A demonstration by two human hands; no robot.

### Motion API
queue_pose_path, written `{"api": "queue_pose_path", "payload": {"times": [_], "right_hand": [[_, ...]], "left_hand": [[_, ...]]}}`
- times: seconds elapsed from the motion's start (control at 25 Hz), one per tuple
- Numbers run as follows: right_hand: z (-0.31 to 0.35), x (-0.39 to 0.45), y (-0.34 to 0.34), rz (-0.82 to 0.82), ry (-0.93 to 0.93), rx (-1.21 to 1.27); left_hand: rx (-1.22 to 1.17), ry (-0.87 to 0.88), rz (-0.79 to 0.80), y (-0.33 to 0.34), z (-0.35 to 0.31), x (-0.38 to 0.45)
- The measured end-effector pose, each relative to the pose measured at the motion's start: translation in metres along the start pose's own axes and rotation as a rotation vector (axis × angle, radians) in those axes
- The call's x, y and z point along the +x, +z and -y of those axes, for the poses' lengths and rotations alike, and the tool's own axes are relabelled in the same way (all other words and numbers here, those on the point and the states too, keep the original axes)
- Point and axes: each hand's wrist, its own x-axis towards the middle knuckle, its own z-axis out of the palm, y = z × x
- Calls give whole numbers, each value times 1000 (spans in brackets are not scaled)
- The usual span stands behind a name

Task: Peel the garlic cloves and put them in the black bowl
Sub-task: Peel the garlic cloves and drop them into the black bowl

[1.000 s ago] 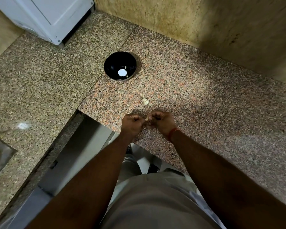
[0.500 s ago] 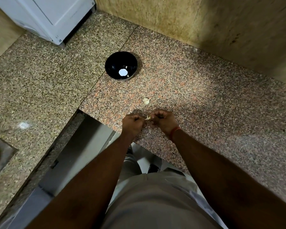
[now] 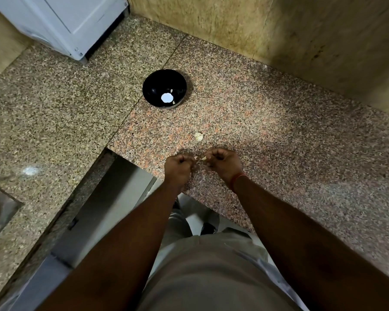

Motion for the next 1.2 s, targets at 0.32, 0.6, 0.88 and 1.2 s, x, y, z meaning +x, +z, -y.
{"api": "queue_pose_path", "payload": {"times": [0.32, 0.6, 0.88, 1.2], "right_hand": [[-5, 2, -3, 26, 63, 160], [-3, 9, -7, -188, 29, -139], [-11, 12, -3, -264, -60, -272], [-11, 0, -1, -253, -185, -566]], "left_hand": [[269, 65, -38, 1, 16, 12], [205, 70, -7, -1, 32, 19], [241, 62, -81, -10, 16, 5], [254, 48, -141, -16, 32, 5]]}}
